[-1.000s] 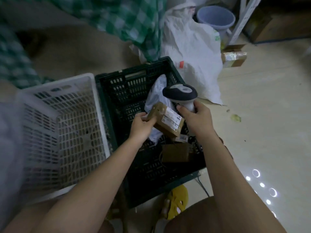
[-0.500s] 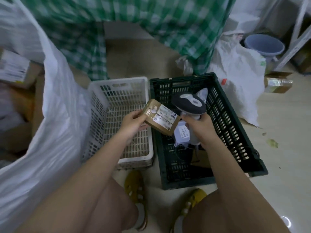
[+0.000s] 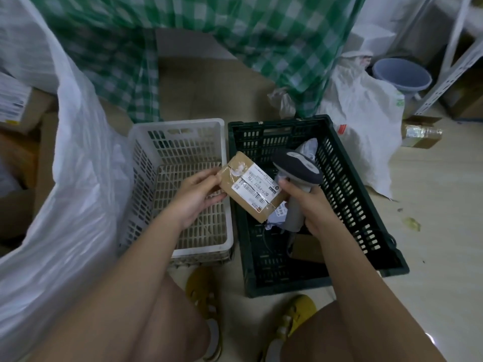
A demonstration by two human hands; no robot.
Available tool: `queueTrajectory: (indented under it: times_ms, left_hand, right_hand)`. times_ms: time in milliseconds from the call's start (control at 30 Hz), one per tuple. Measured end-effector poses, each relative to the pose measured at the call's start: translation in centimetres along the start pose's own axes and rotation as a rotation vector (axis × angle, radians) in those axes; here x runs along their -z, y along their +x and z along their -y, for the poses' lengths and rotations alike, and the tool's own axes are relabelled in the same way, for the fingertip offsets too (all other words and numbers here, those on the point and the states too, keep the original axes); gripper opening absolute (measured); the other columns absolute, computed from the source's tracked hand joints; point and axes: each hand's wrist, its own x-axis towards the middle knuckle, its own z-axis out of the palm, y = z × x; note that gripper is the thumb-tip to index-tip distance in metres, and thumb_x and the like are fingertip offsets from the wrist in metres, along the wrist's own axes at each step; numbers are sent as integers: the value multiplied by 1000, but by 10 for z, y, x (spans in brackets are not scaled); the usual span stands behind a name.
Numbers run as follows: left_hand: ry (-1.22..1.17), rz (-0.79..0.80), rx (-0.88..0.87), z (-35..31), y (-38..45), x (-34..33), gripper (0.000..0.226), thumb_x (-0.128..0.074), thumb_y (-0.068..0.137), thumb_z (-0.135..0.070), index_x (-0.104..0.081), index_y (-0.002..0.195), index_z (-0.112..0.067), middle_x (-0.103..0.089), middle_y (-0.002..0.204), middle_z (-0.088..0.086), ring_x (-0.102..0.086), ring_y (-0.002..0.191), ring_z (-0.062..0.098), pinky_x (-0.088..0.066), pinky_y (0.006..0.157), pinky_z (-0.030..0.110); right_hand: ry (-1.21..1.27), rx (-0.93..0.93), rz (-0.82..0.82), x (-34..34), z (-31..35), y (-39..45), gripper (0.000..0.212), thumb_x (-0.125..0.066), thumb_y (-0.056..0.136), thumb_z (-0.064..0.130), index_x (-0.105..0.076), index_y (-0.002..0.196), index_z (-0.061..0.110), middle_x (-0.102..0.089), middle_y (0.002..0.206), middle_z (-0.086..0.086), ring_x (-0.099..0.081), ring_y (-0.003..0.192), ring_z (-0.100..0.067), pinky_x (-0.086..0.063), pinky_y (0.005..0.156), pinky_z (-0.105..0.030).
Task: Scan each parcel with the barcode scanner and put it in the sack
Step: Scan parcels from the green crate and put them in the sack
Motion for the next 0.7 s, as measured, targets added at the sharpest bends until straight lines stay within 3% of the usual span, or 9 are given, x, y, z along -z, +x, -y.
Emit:
queueTrajectory:
  times_ms: [67, 133, 267, 333, 467, 500, 600, 700]
  left_hand:
    - [-28, -27, 2, 0, 2, 0, 21, -54, 96, -11, -59, 115, -16, -66, 117, 6, -62, 109, 17, -57, 80, 25]
    - [-71, -83, -1, 1, 7, 1, 28, -57, 94, -13, -55, 121, -13, -64, 120, 9, -63, 110, 20, -56, 84, 29]
    - [-72, -200, -16, 8, 14, -5, 28, -63, 91, -17, -50, 116, -12, -59, 125, 12, -64, 107, 20, -56, 86, 31]
    - [7, -219, -5, 11, 10, -14, 23, -60, 94, -21, -51, 114, -15, -62, 121, 8, -64, 105, 19, -56, 81, 32]
    - [137, -90, 21, 13, -2, -35, 39, -52, 97, -34, -44, 134, -23, -61, 107, -11, -61, 89, 4, -50, 63, 23]
    - [157, -37, 31, 14, -5, -39, 44, -51, 97, -38, -39, 138, -27, -59, 107, -16, -59, 88, 1, -52, 65, 24]
    - [173, 54, 85, 18, -5, -40, 71, -56, 90, -50, -16, 148, -39, -51, 127, -14, -56, 107, 10, -49, 96, 46]
    - [118, 67, 123, 17, 1, -33, 86, -65, 80, -54, -17, 149, -38, -54, 136, -4, -64, 107, 16, -52, 94, 44]
  right_hand:
    - [5, 20, 70, -4, -2, 0, 40, -78, 78, 14, -65, 115, 12, -72, 102, 2, -66, 98, -18, -54, 73, -32]
    - [29, 74, 88, -10, -3, -2, 33, -78, 76, 6, -67, 106, 14, -74, 95, 6, -69, 94, -12, -57, 80, -29]
    - [4, 110, 85, -22, -8, -5, 37, -79, 75, 7, -68, 110, 5, -74, 99, -1, -70, 89, -9, -53, 71, -20]
    - [4, 123, 91, -28, -8, -7, 35, -77, 76, 3, -68, 110, 2, -74, 93, 5, -69, 83, -2, -52, 67, -14]
    - [28, 176, 100, -36, -9, -12, 36, -76, 75, -3, -67, 110, -1, -72, 91, 8, -69, 82, 0, -52, 68, -12]
    - [31, 182, 97, -37, -9, -12, 37, -77, 74, -2, -67, 110, -2, -73, 90, 9, -70, 83, -1, -52, 69, -12]
    - [58, 192, 107, -38, -9, -13, 40, -78, 75, 1, -66, 113, 7, -73, 98, 8, -69, 93, -3, -54, 76, -15]
    - [87, 167, 132, -35, -12, -10, 32, -73, 80, 1, -65, 106, 19, -72, 98, 11, -68, 93, -1, -54, 78, -17]
